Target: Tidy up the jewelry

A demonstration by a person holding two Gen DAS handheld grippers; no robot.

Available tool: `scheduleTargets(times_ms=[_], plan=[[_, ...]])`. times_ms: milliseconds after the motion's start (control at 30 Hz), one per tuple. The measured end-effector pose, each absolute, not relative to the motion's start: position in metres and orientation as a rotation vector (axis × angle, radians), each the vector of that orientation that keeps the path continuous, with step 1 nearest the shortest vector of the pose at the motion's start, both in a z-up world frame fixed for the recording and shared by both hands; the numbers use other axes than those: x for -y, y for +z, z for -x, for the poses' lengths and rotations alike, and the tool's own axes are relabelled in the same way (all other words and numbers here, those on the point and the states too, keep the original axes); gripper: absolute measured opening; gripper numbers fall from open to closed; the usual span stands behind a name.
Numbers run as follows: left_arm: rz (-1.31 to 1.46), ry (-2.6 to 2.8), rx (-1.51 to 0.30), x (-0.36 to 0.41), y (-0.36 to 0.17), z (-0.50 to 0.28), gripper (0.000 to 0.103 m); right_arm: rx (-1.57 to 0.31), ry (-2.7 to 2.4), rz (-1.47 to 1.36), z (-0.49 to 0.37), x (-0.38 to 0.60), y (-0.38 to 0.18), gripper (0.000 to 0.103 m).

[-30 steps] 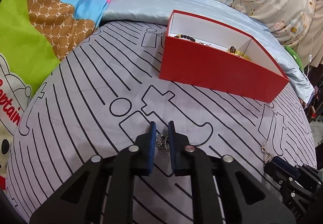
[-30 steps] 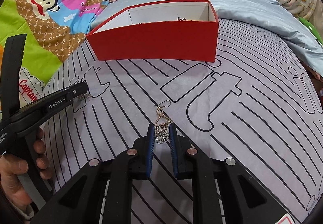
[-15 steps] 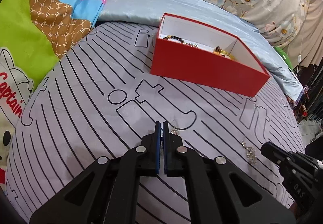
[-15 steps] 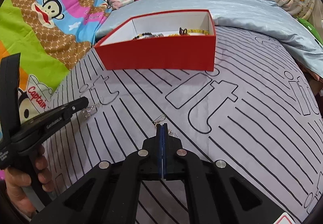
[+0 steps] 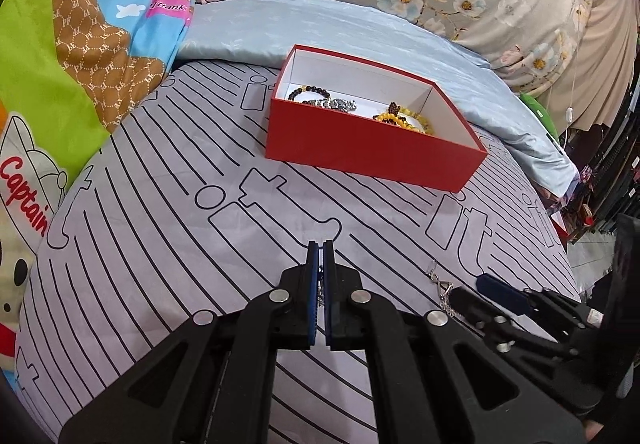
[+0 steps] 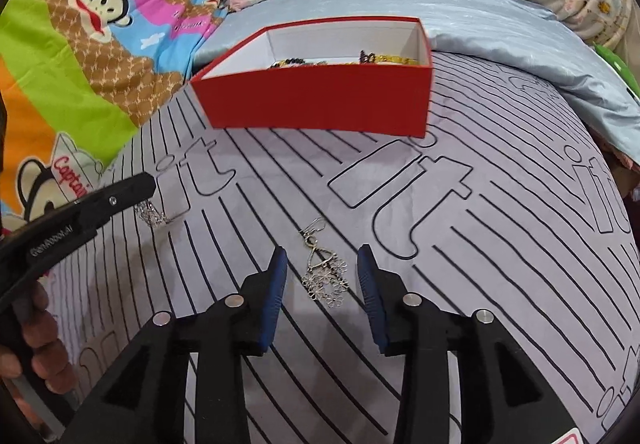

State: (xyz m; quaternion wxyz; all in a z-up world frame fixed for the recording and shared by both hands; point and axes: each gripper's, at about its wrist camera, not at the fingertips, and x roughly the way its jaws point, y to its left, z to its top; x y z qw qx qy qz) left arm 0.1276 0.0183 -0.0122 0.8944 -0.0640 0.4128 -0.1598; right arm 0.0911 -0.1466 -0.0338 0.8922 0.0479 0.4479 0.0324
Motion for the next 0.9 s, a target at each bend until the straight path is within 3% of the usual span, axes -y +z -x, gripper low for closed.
scheduleTargets(times_ms=[133, 200, 267, 400, 433, 467, 800, 900], plan=[[0.126, -0.336, -0.869, -0.016, -0.016, -0.125, 0.002, -0.951, 0.049, -0.041, -0.097, 0.139, -0.047, 0.036], [0.128, -0.339, -0.873, -0.015, -0.017, -0.124, 0.002, -0.939, 0.036, -0.014, -0.096, 0.136, -0.048, 0.031], [0.127, -0.340, -0.876, -0.015, -0.018, -0.124, 0.002, -0.937, 0.029, -0.003, -0.096, 0.136, -0.048, 0.017], [0.134, -0.341, -0.879, -0.015, -0.018, -0.124, 0.002, -0.940, 0.030, -0.038, -0.093, 0.143, -0.045, 0.015], [0.134, -0.342, -0.876, -0.015, -0.018, -0.123, 0.002, -0.938, 0.031, -0.044, -0.092, 0.144, -0.045, 0.011], [0.135, -0.343, -0.875, -0.015, -0.017, -0.122, 0.002, -0.934, 0.037, -0.056, -0.091, 0.145, -0.043, 0.001], [0.140, -0.352, -0.861, -0.013, -0.008, -0.120, 0.002, -0.917, 0.056, -0.118, -0.084, 0.155, -0.032, 0.001], [0.140, -0.353, -0.862, -0.013, -0.008, -0.120, 0.002, -0.931, 0.057, -0.111, -0.082, 0.155, -0.034, 0.016]])
